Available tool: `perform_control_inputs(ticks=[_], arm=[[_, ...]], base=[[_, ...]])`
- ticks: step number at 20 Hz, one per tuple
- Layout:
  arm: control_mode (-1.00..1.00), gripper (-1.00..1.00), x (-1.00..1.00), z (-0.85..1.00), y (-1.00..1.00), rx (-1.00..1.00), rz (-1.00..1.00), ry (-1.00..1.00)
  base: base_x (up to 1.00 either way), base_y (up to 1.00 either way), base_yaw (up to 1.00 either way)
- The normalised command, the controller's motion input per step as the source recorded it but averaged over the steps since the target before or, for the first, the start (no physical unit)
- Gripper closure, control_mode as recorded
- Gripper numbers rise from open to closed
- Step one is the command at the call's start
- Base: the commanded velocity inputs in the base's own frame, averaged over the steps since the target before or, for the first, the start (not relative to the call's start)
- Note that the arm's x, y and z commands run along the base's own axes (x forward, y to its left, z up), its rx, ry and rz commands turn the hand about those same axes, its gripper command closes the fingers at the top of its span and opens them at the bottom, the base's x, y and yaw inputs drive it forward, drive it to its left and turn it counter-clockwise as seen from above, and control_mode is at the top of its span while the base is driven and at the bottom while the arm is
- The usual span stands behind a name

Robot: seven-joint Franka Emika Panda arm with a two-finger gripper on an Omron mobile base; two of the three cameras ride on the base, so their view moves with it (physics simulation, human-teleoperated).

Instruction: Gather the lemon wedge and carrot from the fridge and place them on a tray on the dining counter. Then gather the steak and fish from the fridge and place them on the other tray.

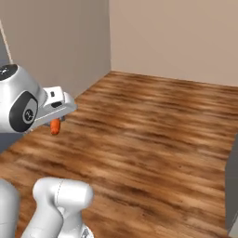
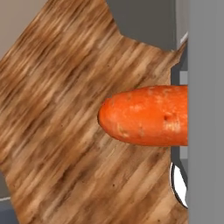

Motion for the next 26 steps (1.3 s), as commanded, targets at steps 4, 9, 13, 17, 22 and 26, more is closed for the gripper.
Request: perform_control_inputs(ticks=[4,9,13,17,22,26], arm=[[1.00,1.00,0.00,0.00,0.00,0.00,0.00,0.00],[1.00,1.00,0.00,0.00,0.00,0.00,0.00,0.00],[1.00,1.00,0.00,0.00,0.00,0.00,0.00,0.00],[1.00,1.00,0.00,0.00,0.00,0.00,0.00,0.00],[1.00,1.00,0.00,0.00,0.00,0.00,0.00,0.00],[1.00,1.00,0.00,0.00,0.00,0.00,0.00,0.00]], base=[[1.00,0.00,-0.42],[1.00,-0.01,-0.41],[1.00,0.00,-0.34],[1.00,0.00,-0.28],[1.00,0.01,-0.27],[1.00,0.00,-0.25]])
